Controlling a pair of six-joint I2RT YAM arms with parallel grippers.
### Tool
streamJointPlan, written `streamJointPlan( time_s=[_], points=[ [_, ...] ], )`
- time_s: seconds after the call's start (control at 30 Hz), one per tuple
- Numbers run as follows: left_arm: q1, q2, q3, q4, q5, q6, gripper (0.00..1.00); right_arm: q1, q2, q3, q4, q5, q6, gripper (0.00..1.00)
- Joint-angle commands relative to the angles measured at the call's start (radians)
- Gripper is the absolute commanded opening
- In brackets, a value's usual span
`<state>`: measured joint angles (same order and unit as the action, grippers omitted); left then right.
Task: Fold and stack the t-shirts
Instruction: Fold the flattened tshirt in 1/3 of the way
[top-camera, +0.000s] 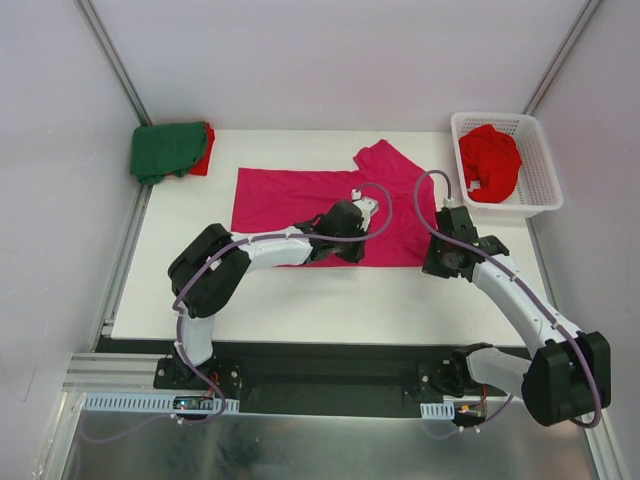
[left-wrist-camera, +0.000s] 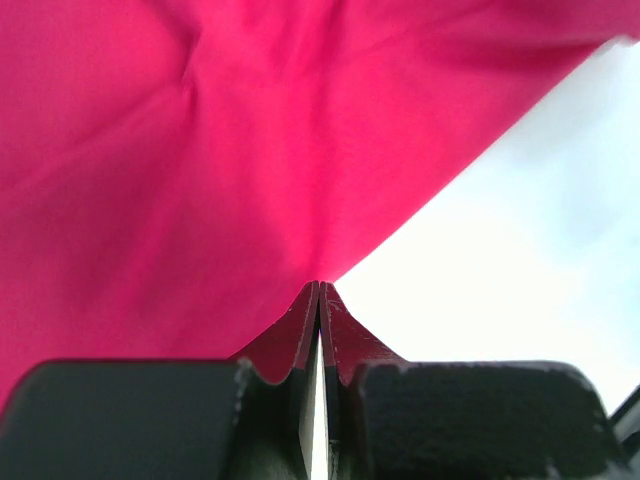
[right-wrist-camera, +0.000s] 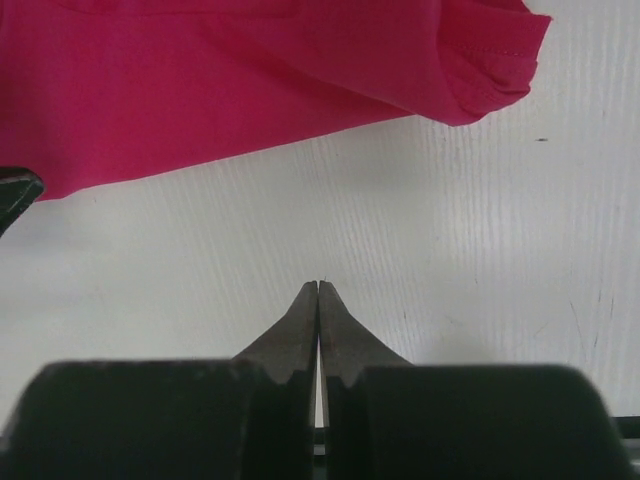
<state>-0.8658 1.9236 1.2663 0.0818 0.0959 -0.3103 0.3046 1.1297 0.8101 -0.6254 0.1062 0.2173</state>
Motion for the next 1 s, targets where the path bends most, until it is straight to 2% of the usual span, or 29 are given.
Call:
streamJointPlan(
  time_s=[0.0,0.5,0.97],
  points=[
    [0.013,-0.087,-0.089,0.095,0.007,-0.073,0.0,-0.002,0.059,0.003,0.087,-0.019,0.001,0.01],
    [0.014,-0.187,-0.18,0.099,-0.091,-0.032,0.0,-0.002,0.352,0.141,0.181,-0.036,-0.038,0.01],
    [0.025,-0.121,-0.209,0.058,-0.174,-0.026,0.0,-0.004,0.53,0.251,0.161,0.013,-0.068,0.01]
  ],
)
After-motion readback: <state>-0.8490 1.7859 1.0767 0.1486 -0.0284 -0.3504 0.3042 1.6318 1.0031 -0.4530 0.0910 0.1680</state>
